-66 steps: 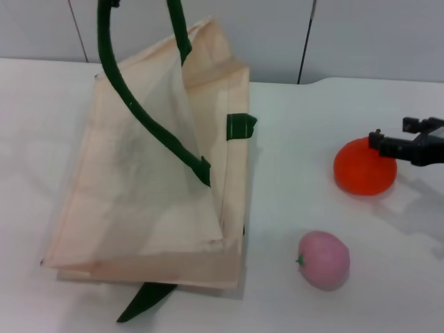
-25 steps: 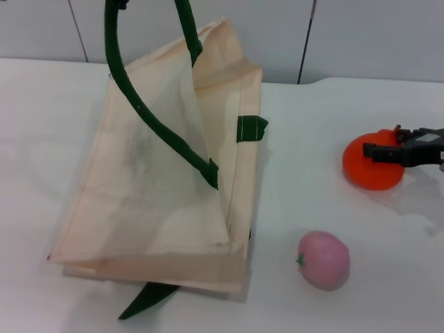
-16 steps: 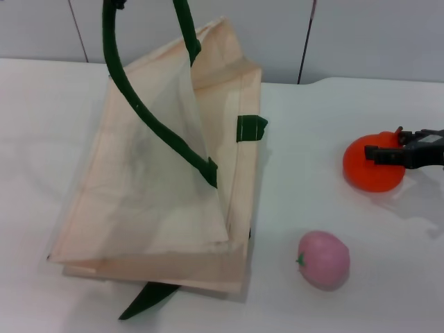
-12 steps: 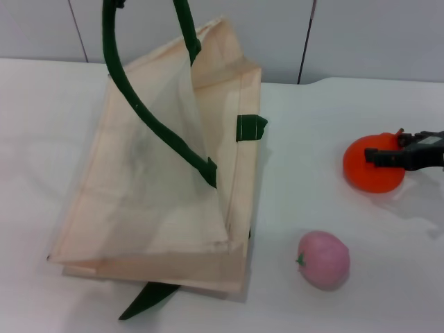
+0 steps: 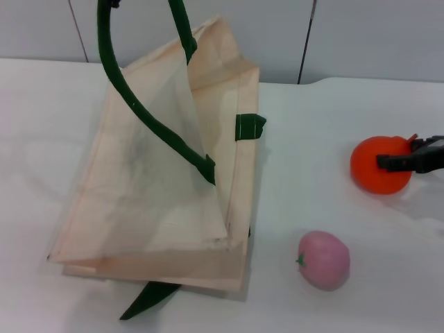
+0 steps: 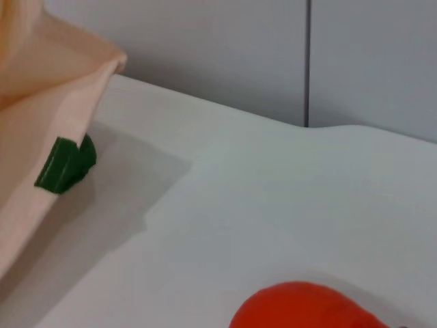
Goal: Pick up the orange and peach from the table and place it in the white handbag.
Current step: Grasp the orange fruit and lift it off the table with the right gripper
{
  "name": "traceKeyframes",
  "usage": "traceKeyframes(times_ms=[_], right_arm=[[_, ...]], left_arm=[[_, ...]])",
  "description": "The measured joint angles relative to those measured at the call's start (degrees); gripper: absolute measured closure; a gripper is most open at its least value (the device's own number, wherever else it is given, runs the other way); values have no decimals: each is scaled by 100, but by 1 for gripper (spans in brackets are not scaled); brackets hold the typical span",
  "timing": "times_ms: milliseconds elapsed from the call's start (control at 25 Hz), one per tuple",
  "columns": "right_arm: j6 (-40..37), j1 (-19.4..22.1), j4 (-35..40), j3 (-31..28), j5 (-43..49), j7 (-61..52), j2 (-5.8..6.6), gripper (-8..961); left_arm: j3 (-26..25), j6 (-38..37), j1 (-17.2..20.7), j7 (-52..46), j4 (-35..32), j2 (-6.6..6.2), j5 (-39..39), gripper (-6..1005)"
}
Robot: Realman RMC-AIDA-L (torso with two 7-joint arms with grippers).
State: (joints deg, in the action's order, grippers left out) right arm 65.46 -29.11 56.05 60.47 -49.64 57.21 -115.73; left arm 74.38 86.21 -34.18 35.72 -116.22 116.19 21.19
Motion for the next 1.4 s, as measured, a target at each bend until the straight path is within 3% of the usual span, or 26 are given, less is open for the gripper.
traceKeyframes(times_ms=[560,1400], right_arm=[[366,77,456,-297,-46,-29,-29,68],[194,-352,-450,-273,-177,239,-26,67]], left_arm=[[10,12,4,3,4,-9,-80,866],[-10,10,-81,-4,13,-9,-80,865]])
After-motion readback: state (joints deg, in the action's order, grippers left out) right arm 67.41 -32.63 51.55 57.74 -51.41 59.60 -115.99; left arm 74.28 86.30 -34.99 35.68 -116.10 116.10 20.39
